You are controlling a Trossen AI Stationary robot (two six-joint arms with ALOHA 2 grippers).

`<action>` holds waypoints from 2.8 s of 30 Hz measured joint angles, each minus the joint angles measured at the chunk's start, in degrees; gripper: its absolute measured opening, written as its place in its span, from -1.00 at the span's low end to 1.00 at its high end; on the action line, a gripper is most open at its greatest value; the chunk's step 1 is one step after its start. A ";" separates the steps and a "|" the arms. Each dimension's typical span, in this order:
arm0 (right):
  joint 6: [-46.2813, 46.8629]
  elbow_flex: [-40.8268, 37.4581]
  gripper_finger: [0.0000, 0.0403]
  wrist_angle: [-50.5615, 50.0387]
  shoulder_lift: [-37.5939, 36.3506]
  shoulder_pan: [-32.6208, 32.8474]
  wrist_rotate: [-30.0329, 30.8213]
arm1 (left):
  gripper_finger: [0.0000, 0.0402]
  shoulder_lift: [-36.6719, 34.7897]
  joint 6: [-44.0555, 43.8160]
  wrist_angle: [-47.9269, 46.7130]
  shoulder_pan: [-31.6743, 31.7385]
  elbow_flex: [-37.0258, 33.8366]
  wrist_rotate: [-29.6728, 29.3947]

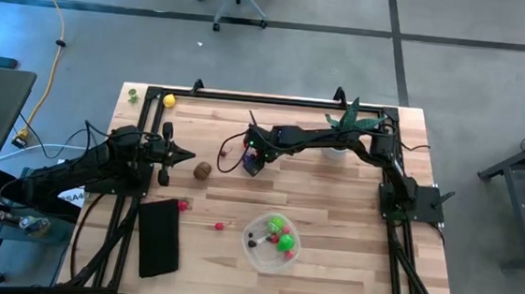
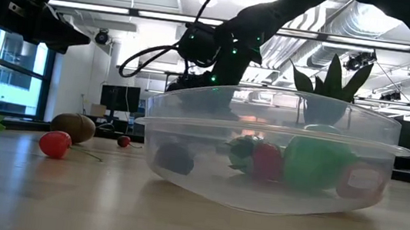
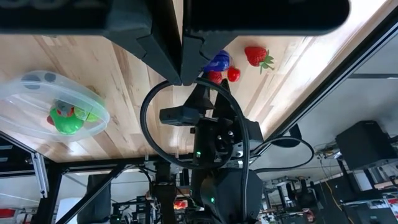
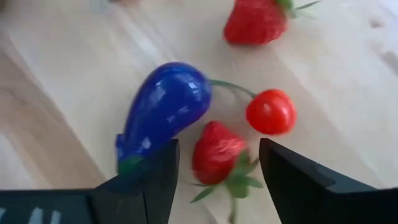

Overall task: Pick and placing Produce into tupperware
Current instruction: Put the red strawberry into the transparent container

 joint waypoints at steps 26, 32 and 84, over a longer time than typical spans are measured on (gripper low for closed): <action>-1.55 0.00 -0.25 -1.03 -0.02 0.13 0.08 | -1.00 0.00 -0.02 0.02 0.01 0.00 0.00; -1.57 0.00 -0.32 -1.01 -0.03 0.11 0.08 | -1.00 0.00 0.00 0.01 0.01 0.00 -0.02; 4.25 -15.43 -0.34 1.48 -24.36 32.31 3.82 | -1.00 0.00 0.00 0.02 0.02 0.00 0.00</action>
